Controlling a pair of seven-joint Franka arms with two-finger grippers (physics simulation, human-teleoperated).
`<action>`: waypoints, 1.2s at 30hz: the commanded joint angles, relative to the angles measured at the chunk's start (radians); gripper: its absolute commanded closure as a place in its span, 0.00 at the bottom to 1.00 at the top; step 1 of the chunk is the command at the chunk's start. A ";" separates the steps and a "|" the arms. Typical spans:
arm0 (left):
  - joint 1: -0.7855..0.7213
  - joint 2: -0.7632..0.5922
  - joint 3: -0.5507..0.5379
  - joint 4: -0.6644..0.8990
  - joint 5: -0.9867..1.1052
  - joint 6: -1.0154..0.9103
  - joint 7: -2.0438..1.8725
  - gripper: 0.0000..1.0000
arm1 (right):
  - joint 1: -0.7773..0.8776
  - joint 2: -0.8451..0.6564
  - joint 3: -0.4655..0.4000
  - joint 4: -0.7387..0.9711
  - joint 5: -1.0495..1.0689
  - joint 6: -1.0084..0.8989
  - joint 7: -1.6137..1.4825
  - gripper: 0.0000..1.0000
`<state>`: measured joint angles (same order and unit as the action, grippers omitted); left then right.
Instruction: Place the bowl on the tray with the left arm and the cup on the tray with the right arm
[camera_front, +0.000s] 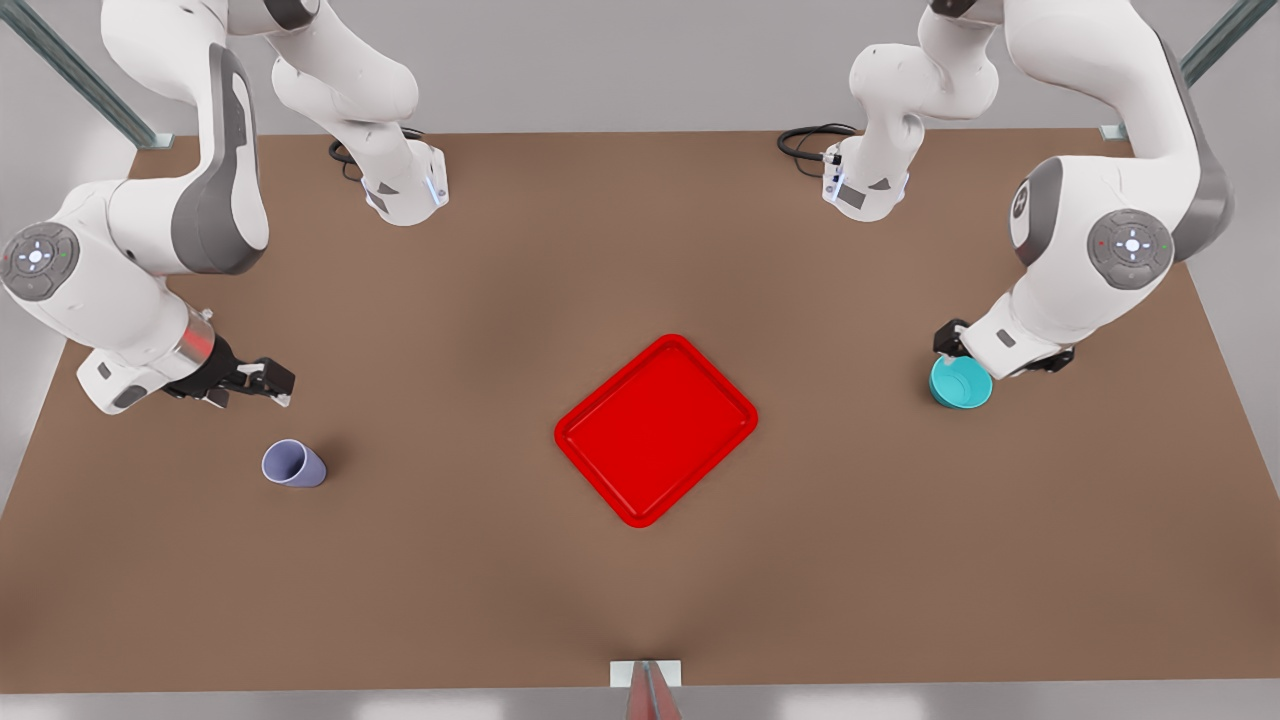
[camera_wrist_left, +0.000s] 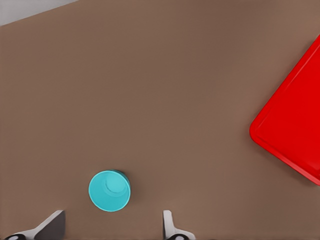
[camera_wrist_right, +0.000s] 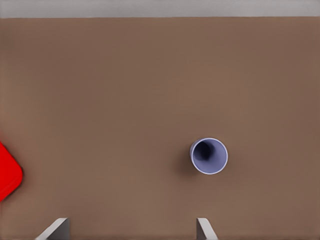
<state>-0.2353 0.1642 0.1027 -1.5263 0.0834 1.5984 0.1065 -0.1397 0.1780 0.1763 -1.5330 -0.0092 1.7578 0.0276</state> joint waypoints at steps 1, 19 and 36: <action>0.001 -0.002 0.000 -0.006 0.007 0.000 0.001 0.00 | 0.000 0.000 0.000 0.001 0.000 0.000 0.000 0.00; 0.343 0.250 0.095 -0.581 -0.274 0.609 0.530 0.00 | 0.005 0.000 0.000 0.002 0.000 0.003 0.000 0.00; 0.346 0.314 0.092 -0.549 -0.277 0.621 0.527 0.79 | 0.002 0.000 0.000 0.002 0.000 0.003 -0.002 0.00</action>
<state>0.1104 0.4799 0.1948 -2.0756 -0.1932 2.2197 0.6336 -0.1390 0.1780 0.1767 -1.5314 -0.0092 1.7610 0.0261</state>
